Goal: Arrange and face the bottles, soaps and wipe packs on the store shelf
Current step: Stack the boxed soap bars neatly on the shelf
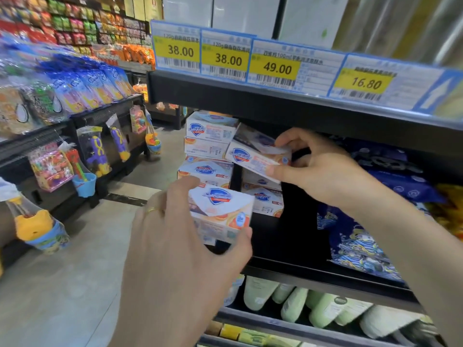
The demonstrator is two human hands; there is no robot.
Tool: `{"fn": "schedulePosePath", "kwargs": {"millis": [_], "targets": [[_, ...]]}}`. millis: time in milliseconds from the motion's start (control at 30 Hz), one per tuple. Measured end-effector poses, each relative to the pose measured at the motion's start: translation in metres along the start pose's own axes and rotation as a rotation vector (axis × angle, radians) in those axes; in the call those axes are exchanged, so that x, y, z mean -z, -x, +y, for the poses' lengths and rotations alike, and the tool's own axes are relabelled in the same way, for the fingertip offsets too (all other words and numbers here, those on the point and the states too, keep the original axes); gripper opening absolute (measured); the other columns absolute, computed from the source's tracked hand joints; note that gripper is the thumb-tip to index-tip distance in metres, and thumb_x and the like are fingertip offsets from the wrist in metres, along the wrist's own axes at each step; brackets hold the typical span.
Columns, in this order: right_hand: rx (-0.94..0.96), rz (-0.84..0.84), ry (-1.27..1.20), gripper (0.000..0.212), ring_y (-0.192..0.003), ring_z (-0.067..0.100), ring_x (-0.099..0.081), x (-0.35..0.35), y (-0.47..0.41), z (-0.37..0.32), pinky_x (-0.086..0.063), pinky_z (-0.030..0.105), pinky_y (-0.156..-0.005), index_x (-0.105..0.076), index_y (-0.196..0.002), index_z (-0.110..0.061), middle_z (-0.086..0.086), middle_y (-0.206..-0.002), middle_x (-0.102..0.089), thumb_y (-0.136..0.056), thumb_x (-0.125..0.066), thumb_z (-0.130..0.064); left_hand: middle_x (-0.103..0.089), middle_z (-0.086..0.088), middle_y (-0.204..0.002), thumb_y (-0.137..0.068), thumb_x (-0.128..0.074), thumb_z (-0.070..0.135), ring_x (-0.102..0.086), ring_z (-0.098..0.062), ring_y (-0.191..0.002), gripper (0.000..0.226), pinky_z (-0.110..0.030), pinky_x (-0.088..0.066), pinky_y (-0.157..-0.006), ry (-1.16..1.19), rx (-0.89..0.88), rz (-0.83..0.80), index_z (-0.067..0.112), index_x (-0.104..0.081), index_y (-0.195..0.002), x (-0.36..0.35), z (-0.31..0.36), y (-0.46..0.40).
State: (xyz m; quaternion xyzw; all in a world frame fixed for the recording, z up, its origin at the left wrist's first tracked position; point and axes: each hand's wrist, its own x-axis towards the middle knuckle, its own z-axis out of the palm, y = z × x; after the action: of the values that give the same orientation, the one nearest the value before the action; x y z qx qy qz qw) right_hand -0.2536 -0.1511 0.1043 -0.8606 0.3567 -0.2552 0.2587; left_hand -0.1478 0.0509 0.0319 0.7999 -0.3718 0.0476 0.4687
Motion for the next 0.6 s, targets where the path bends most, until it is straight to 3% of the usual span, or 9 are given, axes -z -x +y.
{"fn": "schedulePosePath", "kwargs": {"millis": [67, 133, 267, 467, 600], "targets": [[-0.046, 0.006, 0.036, 0.036, -0.091, 0.017, -0.066, 0.008, -0.001, 0.006, -0.051, 0.032, -0.075, -0.058, -0.107, -0.042, -0.013, -0.112, -0.063, -0.082, -0.083, -0.038, -0.046, 0.022, -0.117, -0.054, -0.059, 0.073, -0.040, -0.003, -0.106, 0.085, -0.011, -0.038, -0.074, 0.038, -0.043, -0.034, 0.051, -0.035, -0.132, -0.008, 0.012, 0.010], [-0.083, -0.006, 0.121, 0.038, -0.094, 0.018, -0.064, 0.010, -0.006, 0.011, -0.048, 0.031, -0.075, -0.056, -0.109, -0.039, -0.010, -0.115, -0.062, -0.083, -0.082, -0.039, -0.044, 0.025, -0.119, -0.053, -0.056, 0.074, -0.041, -0.002, -0.110, 0.084, -0.018, -0.040, -0.080, 0.049, -0.084, -0.095, 0.056, -0.029, -0.130, -0.024, 0.021, 0.021], [-0.122, -0.057, 0.326, 0.040, -0.092, 0.014, -0.054, -0.001, -0.021, 0.020, -0.038, 0.027, -0.067, -0.052, -0.114, -0.034, -0.008, -0.115, -0.056, -0.085, -0.080, -0.038, -0.039, 0.025, -0.129, -0.064, -0.063, 0.072, -0.034, -0.001, -0.120, 0.083, -0.018, -0.041, -0.089, 0.072, -0.129, -0.206, 0.054, -0.023, -0.134, -0.065, 0.032, 0.033], [-0.202, -0.109, 0.363, 0.039, -0.108, 0.018, -0.053, -0.027, -0.051, 0.041, -0.043, 0.024, -0.083, -0.056, -0.120, -0.026, 0.000, -0.128, -0.057, -0.087, -0.079, -0.025, -0.040, 0.012, -0.140, -0.074, -0.069, 0.068, -0.035, -0.013, -0.123, 0.086, -0.029, -0.046, -0.094, 0.001, -0.087, -0.227, 0.041, -0.021, -0.140, -0.111, 0.029, 0.027], [-0.265, -0.074, 0.318, 0.040, -0.113, 0.019, -0.058, -0.041, -0.062, 0.055, -0.046, 0.024, -0.085, -0.058, -0.121, -0.028, 0.000, -0.131, -0.060, -0.087, -0.079, -0.022, -0.044, 0.004, -0.141, -0.075, -0.072, 0.063, -0.039, -0.018, -0.125, 0.087, -0.031, -0.046, -0.097, -0.074, -0.006, -0.188, 0.033, -0.027, -0.143, -0.127, 0.023, 0.019]]}}
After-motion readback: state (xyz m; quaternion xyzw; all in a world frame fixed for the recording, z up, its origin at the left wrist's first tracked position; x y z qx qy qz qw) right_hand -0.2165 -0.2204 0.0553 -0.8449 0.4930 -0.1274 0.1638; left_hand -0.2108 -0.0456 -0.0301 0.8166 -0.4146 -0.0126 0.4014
